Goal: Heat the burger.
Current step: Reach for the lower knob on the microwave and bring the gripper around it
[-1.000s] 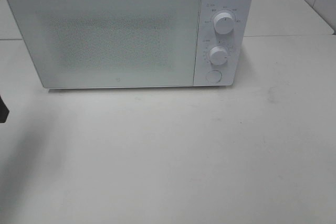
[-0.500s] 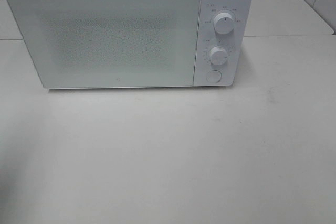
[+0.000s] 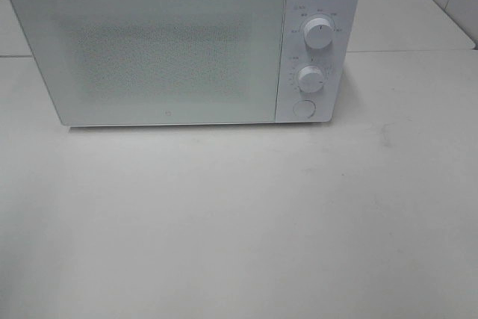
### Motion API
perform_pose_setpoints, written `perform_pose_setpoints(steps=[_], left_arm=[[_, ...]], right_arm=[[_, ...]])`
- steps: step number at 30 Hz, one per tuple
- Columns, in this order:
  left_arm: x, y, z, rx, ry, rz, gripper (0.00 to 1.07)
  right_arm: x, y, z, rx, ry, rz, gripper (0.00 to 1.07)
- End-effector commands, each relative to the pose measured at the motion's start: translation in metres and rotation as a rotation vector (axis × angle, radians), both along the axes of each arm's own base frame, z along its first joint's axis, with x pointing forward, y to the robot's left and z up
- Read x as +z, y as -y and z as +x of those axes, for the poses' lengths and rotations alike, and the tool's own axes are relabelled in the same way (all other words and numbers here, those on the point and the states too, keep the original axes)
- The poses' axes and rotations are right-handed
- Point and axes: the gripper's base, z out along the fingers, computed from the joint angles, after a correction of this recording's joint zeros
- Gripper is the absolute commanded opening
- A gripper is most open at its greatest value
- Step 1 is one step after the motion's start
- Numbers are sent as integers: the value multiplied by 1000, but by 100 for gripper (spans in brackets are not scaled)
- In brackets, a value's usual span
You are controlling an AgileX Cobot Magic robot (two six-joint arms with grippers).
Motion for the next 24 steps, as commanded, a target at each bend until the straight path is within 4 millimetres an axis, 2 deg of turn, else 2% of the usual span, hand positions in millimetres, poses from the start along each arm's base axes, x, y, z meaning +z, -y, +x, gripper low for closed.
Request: perform_pose_setpoints(steps=[1,6,10,15,21,24], left_arm=[[1,0,-5,-4,25,-8,90],[7,-2,-29,-5,187,-24,90],[9,-2,-36,-5,230,-31,90],[11,-4,-56,21,361,-43,90],[10,-4,-69,96,445,-32,90],[11,-4,-68,106,446,-31,90]], right_arm=[[0,0,-4,-13,26,5,72],[0,0,-4,-13,26,5,72],[0,0,-4,-13,26,5,72],[0,0,-4,-13,26,5,72],[0,0,-4,-13,26,5,72],[0,0,-4,-13,26,5,72]])
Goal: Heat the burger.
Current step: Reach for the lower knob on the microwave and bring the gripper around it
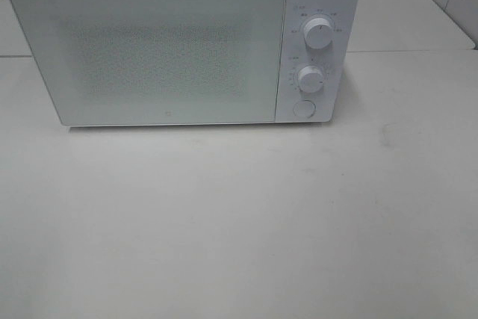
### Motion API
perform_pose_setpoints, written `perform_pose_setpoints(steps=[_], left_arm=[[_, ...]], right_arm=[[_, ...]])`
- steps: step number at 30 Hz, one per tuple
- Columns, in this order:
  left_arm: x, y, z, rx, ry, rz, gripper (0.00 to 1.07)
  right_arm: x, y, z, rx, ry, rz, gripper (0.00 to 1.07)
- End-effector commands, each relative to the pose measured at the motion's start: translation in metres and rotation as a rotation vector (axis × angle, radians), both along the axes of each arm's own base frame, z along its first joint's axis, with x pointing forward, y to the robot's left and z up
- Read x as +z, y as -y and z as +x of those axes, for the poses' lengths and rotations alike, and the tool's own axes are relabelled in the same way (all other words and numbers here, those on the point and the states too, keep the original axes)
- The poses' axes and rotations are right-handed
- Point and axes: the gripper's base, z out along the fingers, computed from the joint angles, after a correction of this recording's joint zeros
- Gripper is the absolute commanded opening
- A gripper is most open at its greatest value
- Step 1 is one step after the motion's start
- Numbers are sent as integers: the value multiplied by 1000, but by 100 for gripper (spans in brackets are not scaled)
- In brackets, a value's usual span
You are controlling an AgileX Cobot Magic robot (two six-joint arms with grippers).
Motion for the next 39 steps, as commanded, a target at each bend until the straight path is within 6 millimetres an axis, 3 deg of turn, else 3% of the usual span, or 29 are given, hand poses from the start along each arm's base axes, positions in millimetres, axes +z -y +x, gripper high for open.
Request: perform_pose_setpoints(steps=[1,32,39], left_arm=[[0,1,-4,7,31,-3,90],[0,0,-4,11,31,0,90],[0,0,-4,11,31,0,90]], right_arm=[[0,0,-4,-13,26,5,72],[0,0,-4,-14,27,8,72],[14,0,0,-18,97,26,72]])
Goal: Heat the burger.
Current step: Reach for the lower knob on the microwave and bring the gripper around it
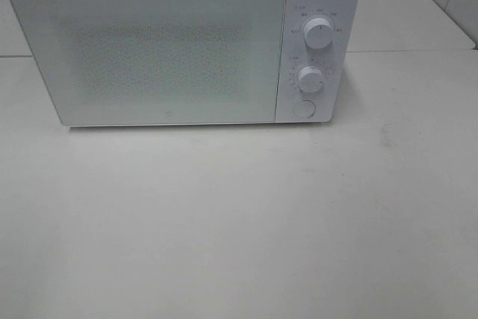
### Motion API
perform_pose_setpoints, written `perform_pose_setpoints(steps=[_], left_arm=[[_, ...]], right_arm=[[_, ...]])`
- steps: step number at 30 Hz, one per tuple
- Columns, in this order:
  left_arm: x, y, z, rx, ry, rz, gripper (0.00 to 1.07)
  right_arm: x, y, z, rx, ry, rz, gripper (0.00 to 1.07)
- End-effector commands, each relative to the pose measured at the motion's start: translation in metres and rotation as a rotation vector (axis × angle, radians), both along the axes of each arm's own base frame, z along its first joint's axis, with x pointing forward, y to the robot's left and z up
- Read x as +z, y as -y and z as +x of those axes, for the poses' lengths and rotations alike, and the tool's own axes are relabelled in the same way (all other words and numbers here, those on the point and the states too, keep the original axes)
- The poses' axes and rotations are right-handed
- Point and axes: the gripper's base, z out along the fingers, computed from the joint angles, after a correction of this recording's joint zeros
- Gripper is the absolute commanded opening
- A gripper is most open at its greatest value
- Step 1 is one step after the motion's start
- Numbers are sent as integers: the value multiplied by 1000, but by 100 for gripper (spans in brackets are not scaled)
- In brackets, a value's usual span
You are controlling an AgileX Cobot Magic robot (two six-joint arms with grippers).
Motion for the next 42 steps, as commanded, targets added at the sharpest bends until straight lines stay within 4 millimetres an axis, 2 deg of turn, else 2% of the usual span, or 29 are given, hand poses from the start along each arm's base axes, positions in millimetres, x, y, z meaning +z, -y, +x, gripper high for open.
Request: perform_pose_setpoints(steps=[1,4,7,9,11,13,14,20,26,28,31,39,42], left_arm=[[0,0,-4,0,29,1,90],[0,0,-4,0,29,1,90],[0,0,-4,0,29,1,90],[0,0,-4,0,29,1,90],[0,0,-4,0,29,1,90],[0,0,-4,0,29,1,90],[0,0,-4,0,29,1,90],[0,0,-4,0,29,1,90],[0,0,-4,0,29,1,90],[0,0,-4,0,29,1,90],[0,0,-4,0,29,1,90],[0,0,-4,0,29,1,90],[0,0,-4,0,29,1,90]], right_arm=[[10,-1,6,-10,49,6,72],[11,-1,9,-10,50,6,72],[12,-2,24,-13,64,9,72],[12,-2,28,-14,76,10,72],[7,-3,43,-17,79,12,72],[5,-3,46,-17,76,12,72],[1,-4,54,-17,70,12,72],[-10,-5,74,-22,63,13,72],[-17,-6,85,-24,56,12,72],[-24,-7,95,-27,57,13,72],[-25,-7,97,-28,61,13,72],[-25,-9,127,-37,119,22,72],[-26,-9,131,-38,121,22,72]])
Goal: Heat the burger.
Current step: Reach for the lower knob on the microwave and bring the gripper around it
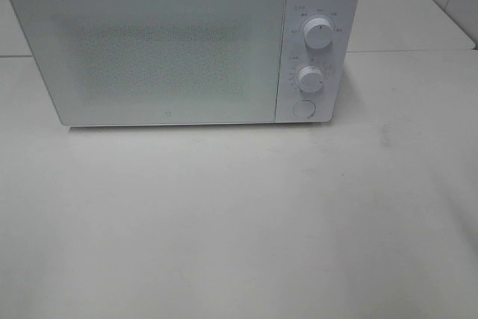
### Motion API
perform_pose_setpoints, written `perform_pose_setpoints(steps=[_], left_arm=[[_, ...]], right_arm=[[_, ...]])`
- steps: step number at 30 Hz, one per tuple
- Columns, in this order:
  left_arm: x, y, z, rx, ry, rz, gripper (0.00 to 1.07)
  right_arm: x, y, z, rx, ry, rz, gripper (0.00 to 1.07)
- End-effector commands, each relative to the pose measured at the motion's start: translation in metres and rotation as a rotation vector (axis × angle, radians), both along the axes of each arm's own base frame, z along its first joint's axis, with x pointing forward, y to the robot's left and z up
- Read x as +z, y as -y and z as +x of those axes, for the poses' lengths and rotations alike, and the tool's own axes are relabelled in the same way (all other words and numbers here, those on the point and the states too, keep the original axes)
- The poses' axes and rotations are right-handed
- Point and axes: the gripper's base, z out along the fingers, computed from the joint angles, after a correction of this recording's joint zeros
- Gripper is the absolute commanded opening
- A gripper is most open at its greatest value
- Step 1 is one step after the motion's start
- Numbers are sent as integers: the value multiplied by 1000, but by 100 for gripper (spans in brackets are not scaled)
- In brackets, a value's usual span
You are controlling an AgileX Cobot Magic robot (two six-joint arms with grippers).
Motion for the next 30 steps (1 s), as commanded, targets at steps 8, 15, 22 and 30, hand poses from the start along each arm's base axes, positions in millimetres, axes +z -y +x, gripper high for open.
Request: perform_pose_setpoints(steps=[8,15,22,30], left_arm=[[0,0,-4,0,29,1,90],[0,0,-4,0,29,1,90],[0,0,-4,0,29,1,90],[0,0,-4,0,29,1,90]], right_arm=[[-11,-2,43,-27,49,27,72],[-21,-3,65,-31,66,26,72],[-38,-5,86,-20,112,-12,72],[-58,-11,93,-10,130,-18,72]])
